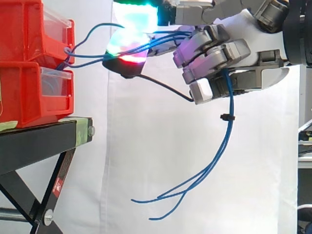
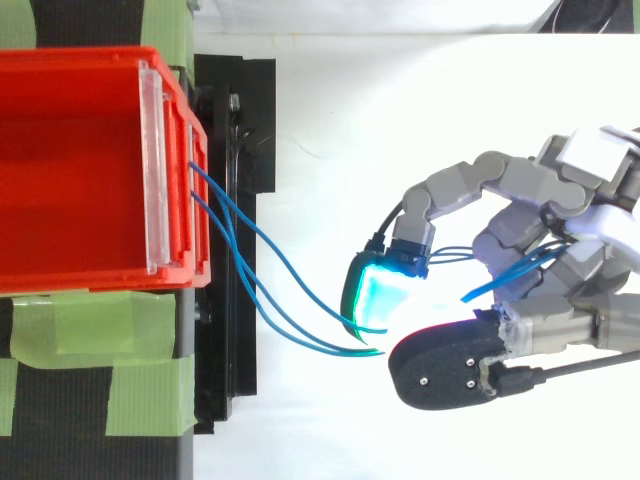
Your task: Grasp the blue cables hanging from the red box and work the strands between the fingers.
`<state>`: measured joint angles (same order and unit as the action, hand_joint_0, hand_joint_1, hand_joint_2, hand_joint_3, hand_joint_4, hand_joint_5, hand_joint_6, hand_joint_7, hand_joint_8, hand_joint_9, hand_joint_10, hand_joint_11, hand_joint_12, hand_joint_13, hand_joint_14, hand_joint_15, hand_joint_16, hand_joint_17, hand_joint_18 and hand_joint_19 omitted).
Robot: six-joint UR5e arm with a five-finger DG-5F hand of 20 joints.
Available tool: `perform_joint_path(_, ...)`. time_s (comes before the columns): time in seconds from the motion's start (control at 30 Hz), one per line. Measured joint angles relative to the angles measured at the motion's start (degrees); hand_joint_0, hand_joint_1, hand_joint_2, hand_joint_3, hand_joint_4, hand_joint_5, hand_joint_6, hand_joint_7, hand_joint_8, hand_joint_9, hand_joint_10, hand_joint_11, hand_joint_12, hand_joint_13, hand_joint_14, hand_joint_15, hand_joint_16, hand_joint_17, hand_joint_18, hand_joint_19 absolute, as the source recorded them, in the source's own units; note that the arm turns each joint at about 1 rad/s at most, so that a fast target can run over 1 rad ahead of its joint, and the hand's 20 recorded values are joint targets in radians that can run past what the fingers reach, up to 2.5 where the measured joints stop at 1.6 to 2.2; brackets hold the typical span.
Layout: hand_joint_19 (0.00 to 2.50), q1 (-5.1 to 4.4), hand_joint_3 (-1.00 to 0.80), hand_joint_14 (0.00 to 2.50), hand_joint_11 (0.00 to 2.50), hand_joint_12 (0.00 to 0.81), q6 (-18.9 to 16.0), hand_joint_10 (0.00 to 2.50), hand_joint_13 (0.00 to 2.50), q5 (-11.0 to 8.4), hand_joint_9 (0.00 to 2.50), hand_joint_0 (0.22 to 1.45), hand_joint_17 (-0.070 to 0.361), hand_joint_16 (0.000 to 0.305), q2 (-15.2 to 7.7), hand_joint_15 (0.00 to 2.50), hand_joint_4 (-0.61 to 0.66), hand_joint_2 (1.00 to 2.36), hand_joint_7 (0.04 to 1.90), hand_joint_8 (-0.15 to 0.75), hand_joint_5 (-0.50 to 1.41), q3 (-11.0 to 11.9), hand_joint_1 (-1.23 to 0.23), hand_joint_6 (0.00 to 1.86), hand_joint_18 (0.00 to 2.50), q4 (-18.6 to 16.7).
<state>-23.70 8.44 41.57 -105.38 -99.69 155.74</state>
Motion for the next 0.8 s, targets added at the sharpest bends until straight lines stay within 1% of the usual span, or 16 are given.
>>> perform_joint_path(0.17, 0.51, -0.01, -0.06, 2.5, 2.46, 0.646, 0.0, 2.5, 1.79, -0.01, 1.27, 1.28, 0.186, 0.248, 0.0, 1.41, 0.08, 1.01, 0.85, 0.492, 0.11, -0.01, -0.77, 1.17, 2.42, 0.0)
perform_joint_path(0.33, 0.51, -0.02, 0.0, 2.5, 2.46, 0.646, 0.0, 2.5, 1.79, -0.01, 1.27, 1.31, 0.186, 0.248, 0.0, 1.41, 0.08, 1.01, 0.85, 0.492, 0.11, -0.01, -0.76, 1.21, 2.42, 0.0)
perform_joint_path(0.37, 0.51, -0.01, 0.03, 2.5, 2.46, 0.646, 0.0, 2.5, 1.79, -0.01, 1.27, 1.32, 0.186, 0.248, 0.0, 1.41, 0.07, 1.01, 0.83, 0.492, 0.12, -0.02, -0.75, 1.23, 2.42, 0.0)
perform_joint_path(0.57, 0.51, 0.02, 0.13, 2.5, 2.46, 0.646, 0.0, 2.5, 1.79, 0.0, 1.27, 1.35, 0.186, 0.248, 0.0, 1.41, 0.06, 1.01, 0.83, 0.492, 0.13, -0.04, -0.74, 1.26, 2.42, 0.0)
perform_joint_path(0.8, 0.51, 0.0, 0.17, 2.5, 2.46, 0.646, 0.0, 2.5, 1.79, 0.0, 1.27, 1.36, 0.186, 0.248, 0.0, 1.41, 0.06, 1.0, 0.83, 0.492, 0.13, -0.02, -0.73, 1.27, 2.42, 0.0)
